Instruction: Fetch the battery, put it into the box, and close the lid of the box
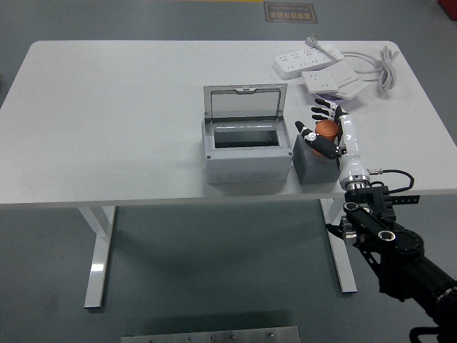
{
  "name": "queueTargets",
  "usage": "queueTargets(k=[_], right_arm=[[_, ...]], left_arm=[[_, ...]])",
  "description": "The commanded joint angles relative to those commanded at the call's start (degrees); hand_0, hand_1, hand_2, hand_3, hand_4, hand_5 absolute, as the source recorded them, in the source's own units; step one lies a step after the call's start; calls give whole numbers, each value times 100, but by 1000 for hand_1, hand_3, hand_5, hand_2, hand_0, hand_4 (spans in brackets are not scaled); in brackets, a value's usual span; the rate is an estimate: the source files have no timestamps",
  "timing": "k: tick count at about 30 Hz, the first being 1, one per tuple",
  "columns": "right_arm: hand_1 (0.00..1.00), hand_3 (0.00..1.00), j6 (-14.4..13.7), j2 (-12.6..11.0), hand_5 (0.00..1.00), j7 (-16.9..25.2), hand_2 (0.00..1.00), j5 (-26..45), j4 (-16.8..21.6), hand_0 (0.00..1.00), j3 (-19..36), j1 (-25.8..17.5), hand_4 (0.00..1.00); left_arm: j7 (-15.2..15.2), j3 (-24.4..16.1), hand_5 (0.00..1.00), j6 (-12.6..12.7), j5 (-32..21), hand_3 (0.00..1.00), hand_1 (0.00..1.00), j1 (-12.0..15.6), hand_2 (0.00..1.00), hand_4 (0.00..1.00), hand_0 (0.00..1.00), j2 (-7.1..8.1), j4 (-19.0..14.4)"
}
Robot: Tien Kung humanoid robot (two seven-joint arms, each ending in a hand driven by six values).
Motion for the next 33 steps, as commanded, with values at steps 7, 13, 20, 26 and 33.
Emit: queueTargets(k=[7,13,20,26,33], right_arm=[[681,753,3,-26,167,1,678,-14,6,655,-4,-13,847],[681,751,25,-59,164,-16,675,-28,-20,650,9,-46,843],[671,745,53,-110,158,-13,664,-35,-57,638,70,-100,835],[660,696,49,-121,174,-8,639,-27,-63,631,81,-111,825],[646,674,28,-130,141,-29,611,-9,-52,629,57,-111,798]], left_arm=[[0,41,674,4,-41,844,902,3,826,830,858,0,1],[0,73,672,8,-71,843,902,-9,826,827,858,-6,6],[0,133,671,13,-128,843,901,0,826,826,857,-18,8],[0,165,668,14,-154,842,901,-6,826,822,857,-19,12],[0,195,668,15,-178,835,902,-20,827,820,856,-24,16]])
